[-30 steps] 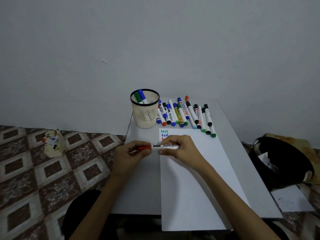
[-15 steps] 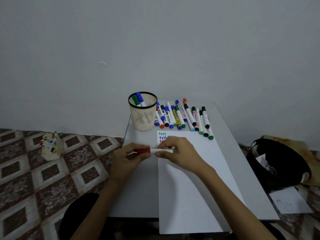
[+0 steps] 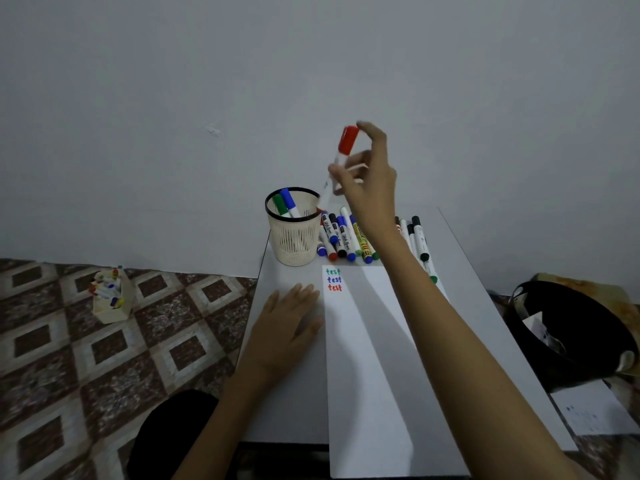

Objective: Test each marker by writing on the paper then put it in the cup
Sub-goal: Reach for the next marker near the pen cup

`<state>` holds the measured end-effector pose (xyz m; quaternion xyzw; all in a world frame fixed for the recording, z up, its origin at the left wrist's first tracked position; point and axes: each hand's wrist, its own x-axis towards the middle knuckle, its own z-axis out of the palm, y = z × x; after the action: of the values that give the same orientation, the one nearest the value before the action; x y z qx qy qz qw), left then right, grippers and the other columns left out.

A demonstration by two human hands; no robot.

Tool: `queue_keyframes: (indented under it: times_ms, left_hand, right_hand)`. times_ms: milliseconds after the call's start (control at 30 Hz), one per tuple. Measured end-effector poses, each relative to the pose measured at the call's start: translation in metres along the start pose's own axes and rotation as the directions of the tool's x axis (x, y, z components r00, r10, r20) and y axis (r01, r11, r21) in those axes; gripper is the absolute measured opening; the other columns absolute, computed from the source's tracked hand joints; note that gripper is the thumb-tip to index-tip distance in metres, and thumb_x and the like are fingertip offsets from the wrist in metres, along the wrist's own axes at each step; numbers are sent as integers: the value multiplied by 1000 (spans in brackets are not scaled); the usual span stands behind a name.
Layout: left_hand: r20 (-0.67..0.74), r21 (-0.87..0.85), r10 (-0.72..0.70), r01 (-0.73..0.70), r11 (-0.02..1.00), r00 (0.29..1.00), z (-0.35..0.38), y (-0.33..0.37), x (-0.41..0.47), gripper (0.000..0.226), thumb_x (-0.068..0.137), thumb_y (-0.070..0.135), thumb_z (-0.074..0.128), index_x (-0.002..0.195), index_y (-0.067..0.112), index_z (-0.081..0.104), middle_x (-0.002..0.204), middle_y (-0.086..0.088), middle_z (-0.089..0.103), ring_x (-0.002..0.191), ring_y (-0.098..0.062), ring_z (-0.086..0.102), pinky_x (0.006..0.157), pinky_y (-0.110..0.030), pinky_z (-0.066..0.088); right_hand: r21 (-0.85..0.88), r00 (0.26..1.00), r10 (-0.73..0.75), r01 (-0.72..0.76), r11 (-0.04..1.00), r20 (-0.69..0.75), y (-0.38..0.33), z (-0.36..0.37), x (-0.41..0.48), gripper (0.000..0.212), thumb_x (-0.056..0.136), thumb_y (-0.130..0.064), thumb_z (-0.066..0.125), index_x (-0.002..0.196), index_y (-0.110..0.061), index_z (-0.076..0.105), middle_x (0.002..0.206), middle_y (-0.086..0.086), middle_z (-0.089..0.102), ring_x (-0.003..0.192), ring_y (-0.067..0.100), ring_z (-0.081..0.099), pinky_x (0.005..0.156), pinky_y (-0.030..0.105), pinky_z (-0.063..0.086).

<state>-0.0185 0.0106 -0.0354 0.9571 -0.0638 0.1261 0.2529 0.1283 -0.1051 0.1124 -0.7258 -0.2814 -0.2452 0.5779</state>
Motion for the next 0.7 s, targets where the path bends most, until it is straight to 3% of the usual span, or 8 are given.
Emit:
queue_keyframes:
  times_ms: [67, 167, 267, 400, 467, 533, 600, 700]
  left_hand:
    - [52, 93, 18, -23, 995, 998, 2, -2, 1, 75, 81, 59, 6, 145, 25, 23, 153, 7, 21, 138, 2, 4, 115, -28, -7]
    - [66, 118, 14, -21, 993, 998, 4, -5, 2, 73, 81, 60, 7, 144, 27, 25, 153, 7, 21, 137, 2, 2, 114, -30, -9]
    - [53, 120, 14, -20, 993, 998, 5, -6, 2, 72, 82, 60, 11, 143, 28, 30, 152, 7, 23, 136, 2, 4, 114, -30, -9]
    - [57, 104, 8, -14, 994, 998, 4, -6, 3, 73, 80, 62, 10, 143, 29, 29, 152, 8, 22, 137, 2, 4, 115, -31, -9]
    - [59, 97, 8, -13, 995, 998, 4, -6, 3, 73, 81, 62, 11, 143, 29, 30, 152, 9, 22, 138, 2, 5, 115, -31, -8]
    - [58, 91, 5, -10, 996, 998, 4, -6, 2, 72, 81, 63, 11, 142, 30, 31, 152, 9, 22, 139, 0, 7, 114, -31, -9]
    - [57, 91, 0, -5, 996, 998, 4, -6, 2, 73, 81, 63, 11, 142, 30, 32, 152, 9, 22, 140, -1, 9, 115, -31, -8]
    - [56, 106, 1, -7, 994, 998, 5, -6, 3, 74, 80, 63, 10, 142, 30, 32, 152, 10, 23, 140, -2, 10, 116, -32, -7]
  right_hand:
    - [-39, 998, -56, 56, 998, -6, 0, 15, 9, 59, 88, -10, 65, 139, -16, 35, 81, -2, 59, 67, 13, 66, 60, 26, 58]
    - [-238, 988, -66, 98, 966, 138, 11, 35, 5, 51, 88, -11, 64, 133, -17, 43, 79, 3, 64, 69, 15, 64, 63, 28, 55]
    - [-480, 971, -11, 127, 868, 237, 30, 44, -7, 28, 90, -19, 60, 118, -14, 58, 96, 6, 65, 89, 20, 59, 73, 38, 52]
    - [-409, 972, -14, 112, 906, 236, 46, 36, -14, 32, 95, -25, 56, 124, -14, 64, 110, 8, 61, 106, 21, 50, 82, 35, 46]
    - [-392, 984, -11, 81, 917, 178, 55, 18, -16, 34, 97, -29, 52, 129, -19, 60, 113, 5, 60, 108, 17, 49, 82, 30, 43]
    - [-454, 996, 85, -57, 889, 40, 70, -6, -16, 31, 96, -25, 53, 125, -21, 61, 115, 4, 61, 110, 18, 50, 86, 33, 45]
    - [-565, 962, 227, -274, 779, -152, 93, -33, -18, 29, 90, -18, 56, 117, -18, 66, 113, 8, 64, 109, 25, 54, 86, 38, 47]
    - [-608, 845, 410, -532, 589, -343, 120, -74, -29, 24, 84, -17, 61, 107, -15, 68, 109, 12, 66, 105, 31, 56, 76, 33, 43]
